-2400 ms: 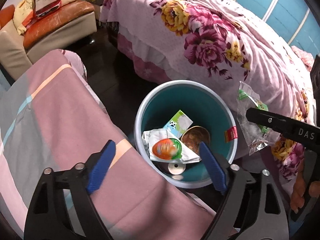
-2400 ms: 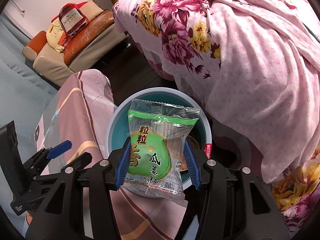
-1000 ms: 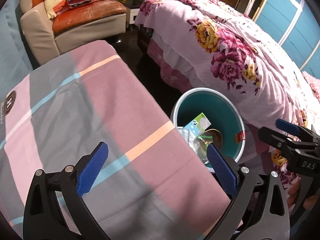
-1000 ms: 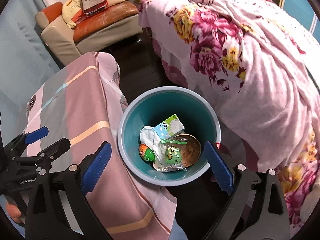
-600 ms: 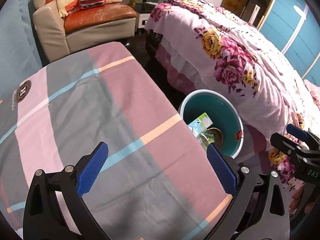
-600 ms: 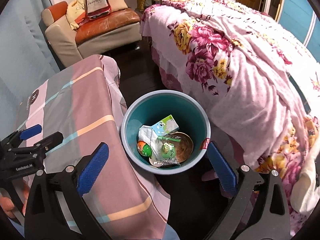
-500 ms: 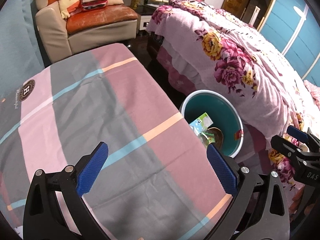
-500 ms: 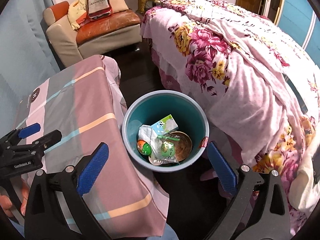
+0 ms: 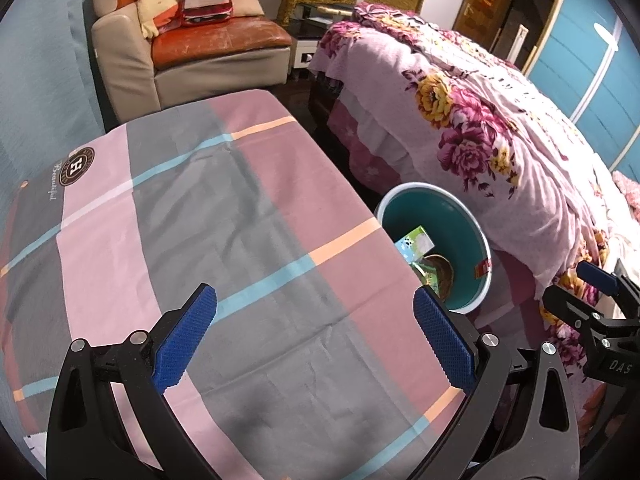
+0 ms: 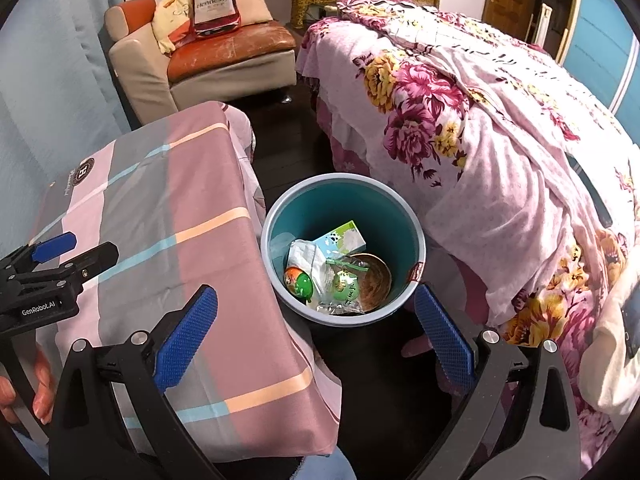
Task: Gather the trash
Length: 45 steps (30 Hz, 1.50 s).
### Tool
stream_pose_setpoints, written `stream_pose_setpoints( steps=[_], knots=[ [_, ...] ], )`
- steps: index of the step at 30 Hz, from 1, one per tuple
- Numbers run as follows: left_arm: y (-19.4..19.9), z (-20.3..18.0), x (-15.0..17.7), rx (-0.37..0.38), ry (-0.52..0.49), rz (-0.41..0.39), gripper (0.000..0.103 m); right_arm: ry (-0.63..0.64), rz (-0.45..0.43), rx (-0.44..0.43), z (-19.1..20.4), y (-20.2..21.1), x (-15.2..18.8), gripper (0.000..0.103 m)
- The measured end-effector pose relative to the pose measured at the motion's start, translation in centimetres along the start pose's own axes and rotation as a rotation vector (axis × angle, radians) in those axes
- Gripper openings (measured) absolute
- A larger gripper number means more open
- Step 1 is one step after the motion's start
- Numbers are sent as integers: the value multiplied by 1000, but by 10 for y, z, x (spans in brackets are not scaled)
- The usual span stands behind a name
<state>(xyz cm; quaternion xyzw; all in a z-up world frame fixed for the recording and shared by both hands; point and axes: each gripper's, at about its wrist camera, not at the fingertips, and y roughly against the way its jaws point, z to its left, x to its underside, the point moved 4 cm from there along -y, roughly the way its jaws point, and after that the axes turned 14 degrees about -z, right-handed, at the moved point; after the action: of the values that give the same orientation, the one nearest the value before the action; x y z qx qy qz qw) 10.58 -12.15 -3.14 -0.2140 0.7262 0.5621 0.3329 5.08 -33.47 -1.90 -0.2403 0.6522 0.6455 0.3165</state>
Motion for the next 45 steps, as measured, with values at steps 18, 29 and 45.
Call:
stream_pose_setpoints(
  steps=[18, 29, 45],
  knots=[
    [-12, 14, 8, -34, 13, 4, 99, -2, 43, -3, 4, -20, 8, 95],
    [-18, 15, 9, -60, -13, -9, 99, -13, 60, -2, 1, -30, 10, 95],
    [-24, 18, 12, -68, -15, -2, 99, -15, 72, -9, 3, -39, 8, 95]
  ],
)
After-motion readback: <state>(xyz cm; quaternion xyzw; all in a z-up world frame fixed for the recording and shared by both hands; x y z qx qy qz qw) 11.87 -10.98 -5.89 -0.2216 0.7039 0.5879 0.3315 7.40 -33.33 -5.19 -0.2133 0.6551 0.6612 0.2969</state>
